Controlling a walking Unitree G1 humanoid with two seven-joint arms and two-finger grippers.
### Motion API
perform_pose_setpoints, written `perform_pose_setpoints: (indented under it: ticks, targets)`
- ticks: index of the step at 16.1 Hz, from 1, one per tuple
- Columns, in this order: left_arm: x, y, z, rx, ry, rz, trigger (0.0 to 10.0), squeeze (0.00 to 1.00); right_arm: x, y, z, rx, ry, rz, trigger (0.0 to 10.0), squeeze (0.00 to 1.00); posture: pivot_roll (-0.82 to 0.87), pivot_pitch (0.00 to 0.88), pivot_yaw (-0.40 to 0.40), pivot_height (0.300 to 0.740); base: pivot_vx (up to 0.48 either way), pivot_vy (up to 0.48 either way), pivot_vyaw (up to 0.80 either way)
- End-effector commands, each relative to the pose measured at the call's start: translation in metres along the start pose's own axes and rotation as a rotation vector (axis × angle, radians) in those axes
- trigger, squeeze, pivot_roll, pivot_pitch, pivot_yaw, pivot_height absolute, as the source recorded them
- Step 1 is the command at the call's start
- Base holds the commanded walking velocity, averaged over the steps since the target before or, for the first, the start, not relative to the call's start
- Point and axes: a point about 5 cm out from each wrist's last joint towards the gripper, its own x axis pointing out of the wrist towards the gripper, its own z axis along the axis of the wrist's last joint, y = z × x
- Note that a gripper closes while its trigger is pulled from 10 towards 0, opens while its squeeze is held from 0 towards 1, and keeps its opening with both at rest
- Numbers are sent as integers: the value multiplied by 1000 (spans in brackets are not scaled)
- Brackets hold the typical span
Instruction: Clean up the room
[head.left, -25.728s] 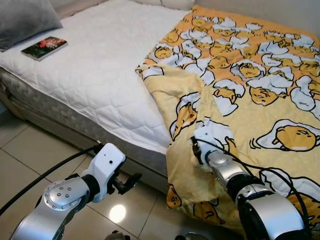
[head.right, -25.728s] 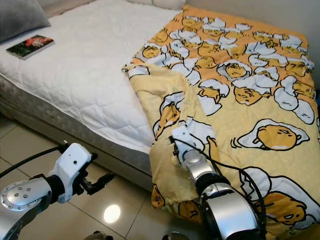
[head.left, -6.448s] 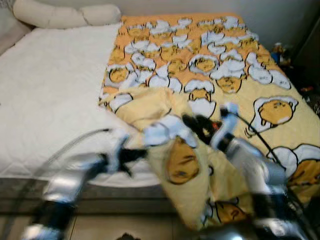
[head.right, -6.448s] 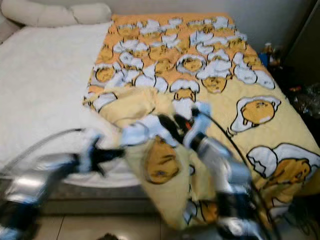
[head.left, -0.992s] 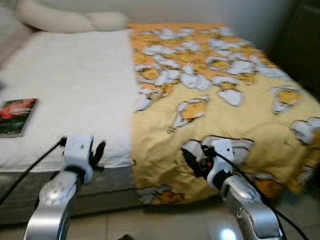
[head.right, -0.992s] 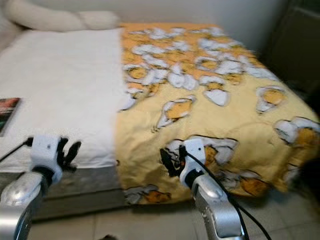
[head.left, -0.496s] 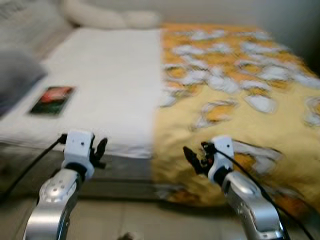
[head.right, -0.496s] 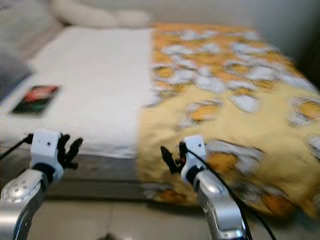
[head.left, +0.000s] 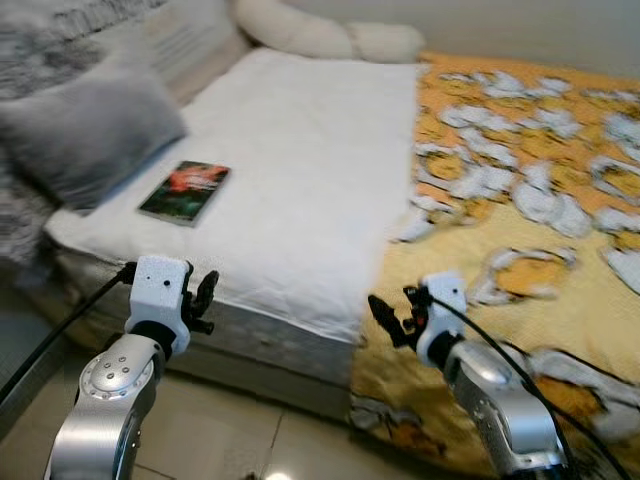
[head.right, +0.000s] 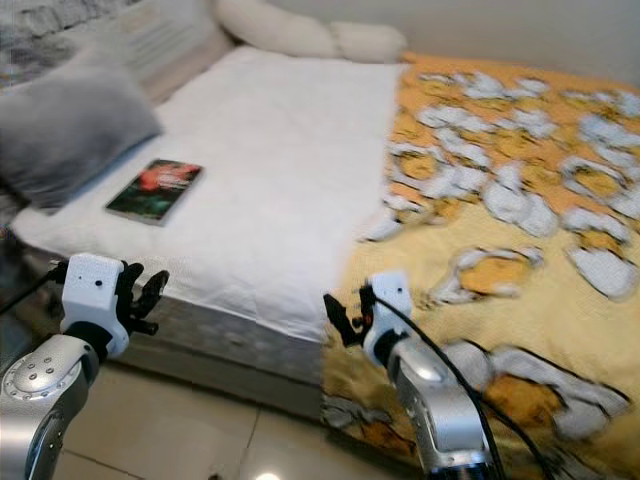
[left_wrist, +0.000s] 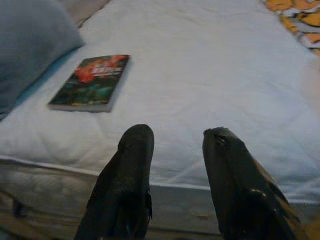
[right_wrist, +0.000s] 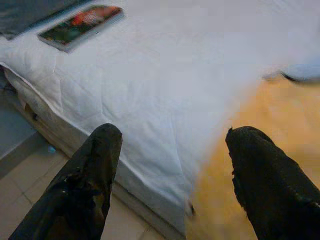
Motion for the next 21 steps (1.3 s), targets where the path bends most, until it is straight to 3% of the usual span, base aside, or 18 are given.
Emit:
perform_pose_setpoints:
  ticks: [1, 5, 7, 9, 10, 11, 16, 18, 21]
  targets:
    - [2, 1, 3, 1, -10, -9, 10000, 0, 1, 1, 0, -24, 4, -9, 10000, 0, -19, 0, -17, 740, 289, 0, 0]
    - [5, -7, 0, 23, 5, -73, 10000, 0, 4, -11, -7, 11, 72, -137, 10000, 0, -23, 0, -10, 740, 287, 0, -200]
    - [4, -15, 2, 36, 6, -114, 10000, 0, -2, -13, -9, 58, 55, -167, 10000, 0, -13, 0, -22, 740, 141, 0, -794]
    - [1, -22, 2, 49, 4, -134, 10000, 0, -7, -13, -15, 40, 72, -185, 10000, 0, -12, 0, -29, 740, 0, 0, 0]
    - [0, -24, 2, 39, 6, -132, 10000, 0, -10, -16, -17, 64, 82, -211, 10000, 851, -16, 0, -33, 740, 0, 0, 0]
    - [0, -25, 2, 36, 4, -131, 10000, 0, -11, -19, -18, 76, 92, -241, 10000, 1000, -21, 0, -34, 740, 0, 0, 0]
    - [-1, -36, 0, 62, 28, -236, 10000, 0, -9, -41, -24, 27, 211, -346, 10000, 1000, -27, 0, -31, 740, 0, 0, 0]
    - [-1, -52, 2, 60, 40, -423, 10000, 0, 2, -52, -24, 18, 265, -373, 10000, 1000, -29, 0, -39, 740, 0, 0, 0]
    - [1, -61, 6, 109, 50, -610, 10000, 0, 24, -63, -23, 14, 346, -368, 10000, 1000, -35, 0, -34, 740, 0, 0, 0]
